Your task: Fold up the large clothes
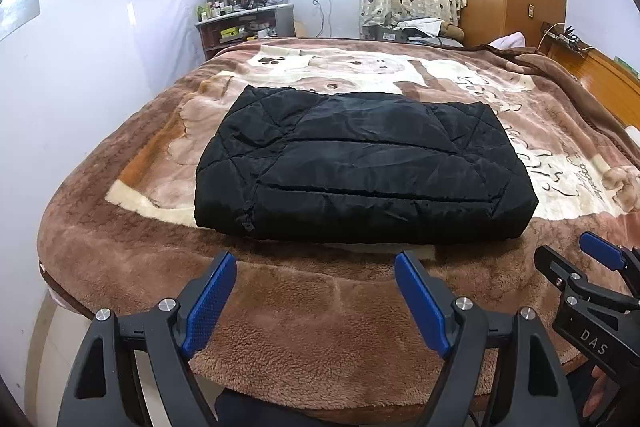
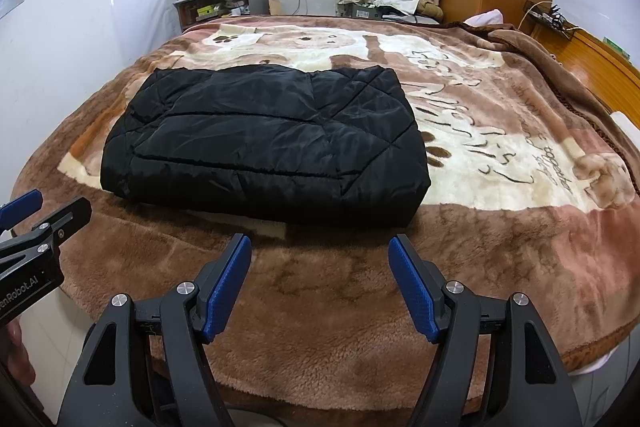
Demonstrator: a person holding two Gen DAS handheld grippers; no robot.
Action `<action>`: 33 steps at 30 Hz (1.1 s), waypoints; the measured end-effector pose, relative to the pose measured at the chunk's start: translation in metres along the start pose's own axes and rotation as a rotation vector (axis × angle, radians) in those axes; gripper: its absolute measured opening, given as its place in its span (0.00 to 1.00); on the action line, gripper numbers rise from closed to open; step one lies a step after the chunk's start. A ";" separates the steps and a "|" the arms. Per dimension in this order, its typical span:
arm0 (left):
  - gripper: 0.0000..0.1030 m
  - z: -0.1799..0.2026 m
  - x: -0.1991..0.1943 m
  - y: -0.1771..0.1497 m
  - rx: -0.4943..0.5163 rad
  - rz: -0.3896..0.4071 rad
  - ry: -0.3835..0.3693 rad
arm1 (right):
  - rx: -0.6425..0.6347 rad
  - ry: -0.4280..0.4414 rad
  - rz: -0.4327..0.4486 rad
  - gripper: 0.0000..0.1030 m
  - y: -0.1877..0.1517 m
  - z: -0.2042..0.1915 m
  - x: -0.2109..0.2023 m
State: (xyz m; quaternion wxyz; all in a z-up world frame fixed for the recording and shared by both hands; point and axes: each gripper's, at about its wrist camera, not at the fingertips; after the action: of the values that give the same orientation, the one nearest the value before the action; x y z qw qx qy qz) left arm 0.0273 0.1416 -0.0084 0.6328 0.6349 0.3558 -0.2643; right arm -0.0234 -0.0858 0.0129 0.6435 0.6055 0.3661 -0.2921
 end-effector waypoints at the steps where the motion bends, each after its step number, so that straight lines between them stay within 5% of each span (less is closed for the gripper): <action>1: 0.79 0.000 0.000 0.000 0.001 -0.001 -0.002 | 0.001 0.001 -0.001 0.69 0.000 0.000 0.000; 33: 0.79 -0.003 0.007 -0.001 -0.011 -0.013 -0.010 | 0.008 -0.003 -0.008 0.69 -0.001 -0.001 0.002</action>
State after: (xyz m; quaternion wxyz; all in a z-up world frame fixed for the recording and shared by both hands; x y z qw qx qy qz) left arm 0.0303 0.1458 -0.0138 0.6362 0.6277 0.3584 -0.2697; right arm -0.0236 -0.0853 0.0106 0.6404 0.6062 0.3661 -0.2972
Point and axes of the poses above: each gripper's, at about its wrist camera, not at the fingertips, and x roughly the way its jaws point, z to its right, y to its top, and after that the axes turned 6 degrees about -z, right-handed
